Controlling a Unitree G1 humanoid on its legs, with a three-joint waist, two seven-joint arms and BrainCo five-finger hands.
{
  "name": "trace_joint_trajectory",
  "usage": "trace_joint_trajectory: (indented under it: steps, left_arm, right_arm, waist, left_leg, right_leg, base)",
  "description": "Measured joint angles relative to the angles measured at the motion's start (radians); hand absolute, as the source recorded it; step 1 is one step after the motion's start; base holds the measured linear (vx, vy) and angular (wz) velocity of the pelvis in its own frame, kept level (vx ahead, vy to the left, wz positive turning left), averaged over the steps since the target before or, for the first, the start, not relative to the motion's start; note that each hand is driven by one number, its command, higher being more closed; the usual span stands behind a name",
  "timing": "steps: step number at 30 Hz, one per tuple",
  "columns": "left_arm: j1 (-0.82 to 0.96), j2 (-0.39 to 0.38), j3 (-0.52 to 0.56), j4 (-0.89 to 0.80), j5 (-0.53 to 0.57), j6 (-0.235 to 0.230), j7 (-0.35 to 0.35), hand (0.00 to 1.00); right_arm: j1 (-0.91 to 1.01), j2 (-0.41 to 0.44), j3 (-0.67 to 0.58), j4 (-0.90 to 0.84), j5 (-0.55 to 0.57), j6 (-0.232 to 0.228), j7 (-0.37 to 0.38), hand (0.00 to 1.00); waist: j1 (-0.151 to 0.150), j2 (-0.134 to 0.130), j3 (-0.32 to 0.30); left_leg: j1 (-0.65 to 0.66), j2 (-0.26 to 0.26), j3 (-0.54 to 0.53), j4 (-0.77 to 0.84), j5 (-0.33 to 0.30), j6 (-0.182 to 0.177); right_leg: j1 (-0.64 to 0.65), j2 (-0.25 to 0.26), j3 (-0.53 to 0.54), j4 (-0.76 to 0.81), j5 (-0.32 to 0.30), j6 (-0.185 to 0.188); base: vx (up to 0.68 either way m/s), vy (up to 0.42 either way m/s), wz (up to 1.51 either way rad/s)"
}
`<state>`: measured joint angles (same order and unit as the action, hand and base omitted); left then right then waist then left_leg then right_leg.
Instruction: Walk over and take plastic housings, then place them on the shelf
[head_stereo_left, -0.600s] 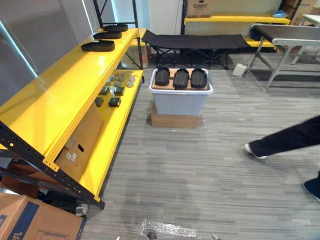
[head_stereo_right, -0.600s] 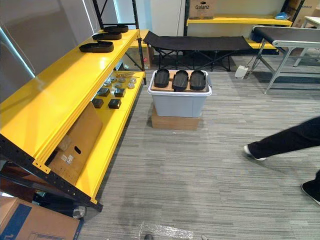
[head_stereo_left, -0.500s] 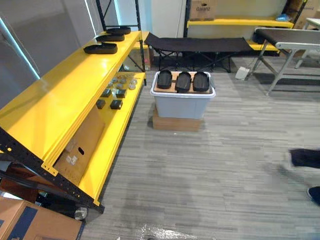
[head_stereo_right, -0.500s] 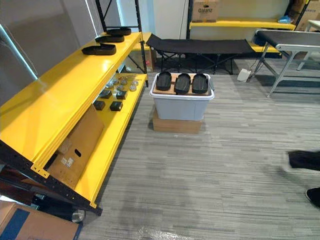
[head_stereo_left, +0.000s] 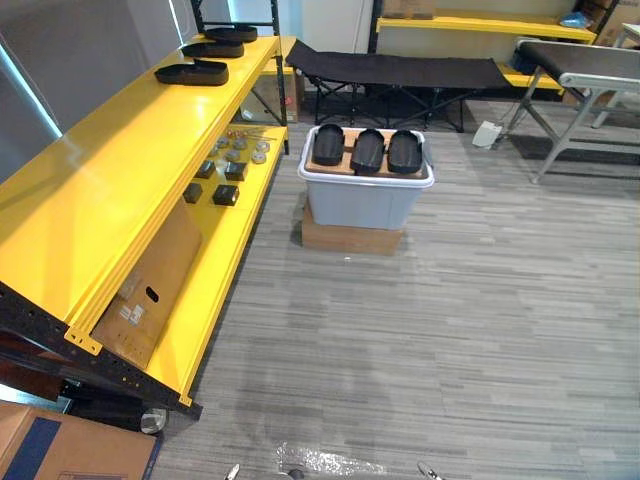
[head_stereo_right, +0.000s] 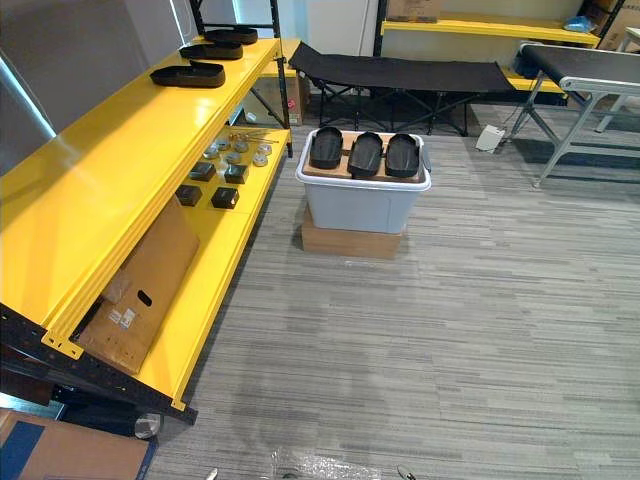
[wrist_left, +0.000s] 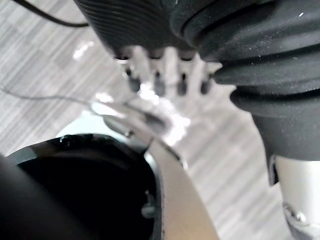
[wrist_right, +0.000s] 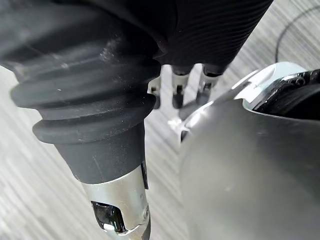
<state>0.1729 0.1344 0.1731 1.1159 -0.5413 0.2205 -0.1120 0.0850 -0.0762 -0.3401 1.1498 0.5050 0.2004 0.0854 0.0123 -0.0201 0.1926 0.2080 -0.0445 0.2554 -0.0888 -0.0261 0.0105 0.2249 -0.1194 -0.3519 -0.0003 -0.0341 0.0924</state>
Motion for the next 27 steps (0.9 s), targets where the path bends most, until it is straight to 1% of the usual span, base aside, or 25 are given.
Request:
trace_joint_trajectory:
  steps: [3,7,8,11,13,16,17,19,20,21,22,23,24,25,26,27]
  left_arm:
    - [0.0,0.0,0.0,0.001,-0.01,-0.001,0.0,0.0]
    - [0.006,-0.005,0.0,0.001,-0.039,-0.001,-0.001,0.0]
    - [0.006,-0.004,0.0,0.001,-0.035,0.0,-0.002,0.0]
    - [0.006,-0.004,0.0,0.002,-0.028,-0.001,-0.006,0.0]
    - [0.007,-0.003,0.0,0.003,-0.029,0.0,-0.007,0.0]
    - [0.007,-0.003,0.0,0.003,-0.029,0.002,-0.006,0.0]
    - [0.006,-0.002,0.001,0.003,-0.025,0.007,-0.005,0.0]
    - [0.001,0.0,0.0,0.003,0.013,0.019,-0.005,0.0]
    - [-0.007,0.004,-0.002,0.0,0.063,0.024,-0.015,0.0]
    - [-0.01,0.004,-0.003,-0.001,0.094,0.024,-0.022,0.0]
    - [-0.023,0.006,-0.022,-0.004,0.123,0.031,-0.014,0.0]
    - [-0.039,0.021,-0.047,-0.006,0.129,0.035,0.017,0.0]
    - [-0.05,0.024,-0.049,-0.006,0.129,0.034,0.027,0.0]
    - [-0.058,0.033,-0.049,-0.007,0.125,0.033,0.029,0.0]
    - [-0.064,0.038,-0.049,-0.007,0.121,0.033,0.027,0.0]
    - [-0.08,0.047,-0.049,-0.008,0.108,0.038,0.021,0.0]
  right_arm:
    - [0.005,0.0,0.01,-0.002,-0.012,-0.005,0.0,0.0]
    - [0.013,0.0,0.01,-0.002,-0.024,-0.005,0.0,0.0]
    - [0.018,0.0,0.01,-0.004,-0.031,-0.007,0.0,0.0]
    - [0.022,0.0,0.009,-0.003,-0.051,-0.011,-0.005,0.0]
    - [0.026,0.001,0.009,-0.003,-0.051,-0.025,-0.02,0.0]
    - [0.026,0.001,0.007,-0.002,-0.053,-0.03,-0.023,0.0]
    - [0.026,0.003,0.0,-0.002,-0.071,-0.033,-0.022,0.0]
    - [0.026,0.006,-0.005,-0.005,-0.1,-0.048,-0.023,0.0]
    - [0.029,0.003,-0.013,-0.008,-0.124,-0.068,-0.024,0.0]
    - [0.026,0.002,-0.017,-0.023,-0.126,-0.086,-0.031,0.0]
    - [0.013,0.0,-0.021,-0.064,-0.121,-0.11,-0.044,0.0]
    - [-0.001,0.01,-0.02,-0.077,-0.101,-0.136,-0.042,0.0]
    - [-0.005,0.013,-0.015,-0.077,-0.088,-0.144,-0.041,0.0]
    - [-0.006,0.025,-0.01,-0.078,-0.087,-0.165,-0.039,0.0]
    - [-0.006,0.032,-0.011,-0.078,-0.091,-0.176,-0.039,0.0]
    - [-0.005,0.042,-0.012,-0.078,-0.11,-0.192,-0.037,0.0]
  waist:
    - [-0.001,-0.001,0.0]
    - [-0.001,0.0,-0.002]
    - [-0.001,0.002,-0.004]
    - [-0.001,-0.002,-0.004]
    - [-0.001,-0.004,-0.006]
    - [-0.001,-0.002,-0.008]
    - [-0.001,-0.003,-0.008]
    - [-0.002,-0.005,-0.006]
    - [-0.011,-0.002,-0.005]
    - [-0.007,0.004,0.0]
    - [-0.007,0.011,0.016]
    - [-0.021,0.001,0.049]
    - [-0.02,0.0,0.057]
    - [-0.019,-0.012,0.06]
    - [-0.018,-0.018,0.063]
    - [-0.021,-0.029,0.069]
  left_leg:
    - [-0.001,0.0,0.0,-0.001,-0.002,-0.002]
    - [-0.005,-0.001,0.0,-0.001,-0.006,0.003]
    - [-0.017,-0.003,0.0,-0.001,-0.006,0.003]
    - [-0.022,-0.009,0.0,-0.001,-0.009,0.007]
    - [-0.02,-0.016,0.0,-0.001,-0.011,0.011]
    - [-0.019,-0.025,-0.001,-0.001,-0.016,0.018]
    - [-0.02,-0.03,-0.003,-0.001,-0.02,0.024]
    - [-0.02,-0.04,-0.02,0.0,-0.042,0.039]
    - [-0.02,-0.043,-0.035,0.0,-0.053,0.046]
    - [-0.02,-0.041,-0.034,0.001,-0.058,0.052]
    - [-0.01,-0.036,-0.031,0.014,-0.046,0.069]
    - [0.005,-0.022,-0.036,0.049,-0.066,0.072]
    - [0.004,-0.013,-0.037,0.063,-0.079,0.066]
    - [0.004,0.005,-0.034,0.081,-0.096,0.048]
    - [0.006,0.011,-0.036,0.087,-0.102,0.04]
    - [0.009,0.02,-0.04,0.1,-0.12,0.021]
  right_leg:
    - [-0.002,0.0,-0.001,0.0,-0.011,-0.006]
    - [0.004,0.0,-0.005,-0.022,-0.009,-0.003]
    - [0.001,0.0,-0.007,-0.035,-0.005,0.003]
    - [0.003,-0.003,-0.008,-0.051,-0.002,0.008]
    - [0.004,-0.009,-0.008,-0.051,0.007,0.012]
    - [0.005,-0.018,-0.011,-0.049,0.017,0.021]
    - [0.009,-0.023,-0.026,-0.046,0.019,0.022]
    - [-0.003,-0.043,-0.045,0.009,-0.016,0.034]
    - [-0.066,-0.079,-0.059,0.169,-0.073,0.041]
    - [-0.155,-0.115,-0.045,0.351,-0.104,0.018]
    - [-0.288,-0.163,-0.018,0.61,-0.117,-0.004]
    - [-0.337,-0.183,-0.001,0.685,-0.156,-0.015]
    - [-0.359,-0.178,0.001,0.668,-0.168,-0.015]
    - [-0.385,-0.155,0.006,0.581,-0.168,-0.003]
    - [-0.395,-0.142,0.013,0.522,-0.159,0.01]
    - [-0.412,-0.121,0.035,0.421,-0.135,0.029]
  base:
    - [-0.16,0.029,0.0]
    - [-0.09,0.056,-0.02]
    - [-0.03,0.056,0.0]
    - [0.02,0.059,0.01]
    - [0.06,0.059,0.0]
    - [0.1,0.047,0.04]
    - [0.15,0.037,0.13]
    - [0.11,0.026,0.27]
    - [0.12,0.041,0.26]
    - [0.19,0.08,0.15]
    - [0.25,0.076,0.08]
    - [0.24,0.055,0.11]
    - [0.33,0.026,0.15]
    - [0.26,0.002,0.03]
    - [0.31,-0.02,0.04]
    - [0.22,-0.043,0.04]
